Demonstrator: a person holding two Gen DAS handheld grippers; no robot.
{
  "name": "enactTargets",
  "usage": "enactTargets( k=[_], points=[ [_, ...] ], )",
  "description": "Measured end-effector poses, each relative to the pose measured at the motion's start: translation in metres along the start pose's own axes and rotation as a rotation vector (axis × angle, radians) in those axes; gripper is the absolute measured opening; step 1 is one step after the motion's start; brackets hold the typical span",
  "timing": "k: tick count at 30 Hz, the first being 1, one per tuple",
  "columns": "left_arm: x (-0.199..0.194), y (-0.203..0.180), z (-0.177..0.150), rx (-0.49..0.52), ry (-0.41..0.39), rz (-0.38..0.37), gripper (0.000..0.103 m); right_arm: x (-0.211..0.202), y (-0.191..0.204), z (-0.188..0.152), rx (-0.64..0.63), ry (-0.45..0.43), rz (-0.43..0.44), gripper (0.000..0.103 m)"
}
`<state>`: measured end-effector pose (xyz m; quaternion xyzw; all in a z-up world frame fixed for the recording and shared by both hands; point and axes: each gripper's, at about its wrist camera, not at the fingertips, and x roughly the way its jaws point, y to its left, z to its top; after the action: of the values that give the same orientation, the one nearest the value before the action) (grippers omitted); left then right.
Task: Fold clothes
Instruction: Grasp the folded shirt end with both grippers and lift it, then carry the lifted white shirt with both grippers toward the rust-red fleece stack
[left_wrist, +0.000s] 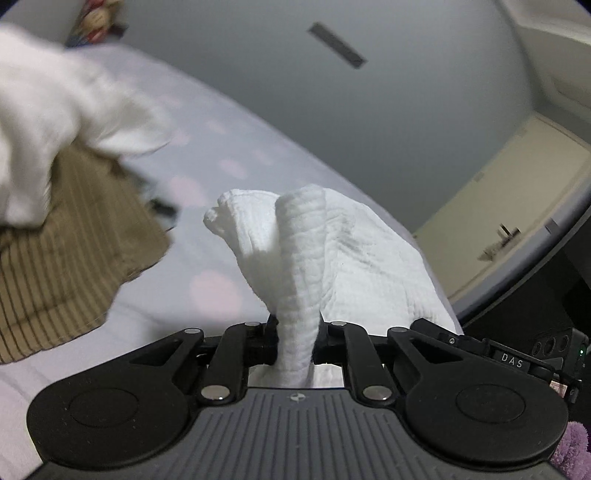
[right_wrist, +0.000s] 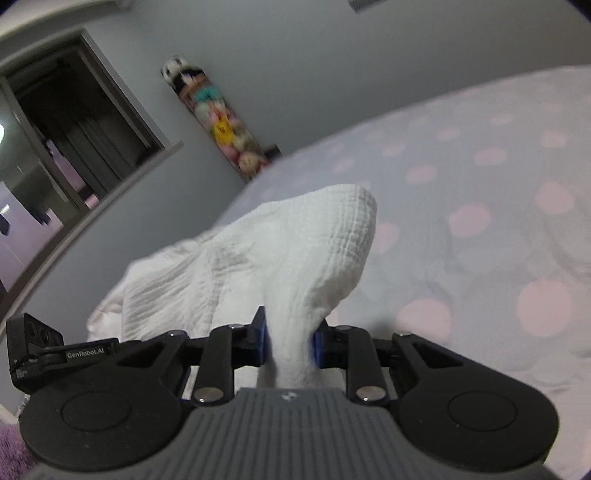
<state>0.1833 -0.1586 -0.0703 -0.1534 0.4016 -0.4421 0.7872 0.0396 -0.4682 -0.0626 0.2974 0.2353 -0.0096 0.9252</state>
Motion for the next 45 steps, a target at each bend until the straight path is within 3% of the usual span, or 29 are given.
enactTargets(
  k=[5, 13, 20, 28, 32, 36, 40, 45],
  points=[
    [-0.009, -0.082, -0.002, 0.118, -0.008, -0.07, 0.011, -0.079, -0.007, 0.007, -0.014, -0.111, -0.003, 0.025],
    [0.006, -0.224, -0.026, 0.245, 0.01, -0.27, 0.011, -0.248, -0.046, 0.032, -0.042, -0.273, -0.089, 0.025],
    [0.048, -0.345, -0.068, 0.33, 0.098, -0.428, 0.011, -0.393, -0.082, 0.036, -0.1, -0.362, -0.25, 0.025],
    [0.097, -0.453, -0.148, 0.379, 0.244, -0.571, 0.011, -0.527, -0.132, 0.026, -0.083, -0.354, -0.467, 0.025],
    [0.123, -0.487, -0.194, 0.396, 0.375, -0.611, 0.011, -0.569, -0.158, 0.02, -0.07, -0.287, -0.569, 0.025],
    [0.154, -0.497, -0.233, 0.439, 0.484, -0.577, 0.011, -0.59, -0.2, 0.012, -0.047, -0.165, -0.625, 0.025],
    [0.192, -0.498, -0.264, 0.488, 0.581, -0.497, 0.011, -0.566, -0.244, -0.005, -0.008, -0.04, -0.65, 0.025],
    [0.248, -0.487, -0.263, 0.483, 0.673, -0.373, 0.011, -0.516, -0.313, -0.012, 0.07, 0.045, -0.627, 0.025]
  ],
)
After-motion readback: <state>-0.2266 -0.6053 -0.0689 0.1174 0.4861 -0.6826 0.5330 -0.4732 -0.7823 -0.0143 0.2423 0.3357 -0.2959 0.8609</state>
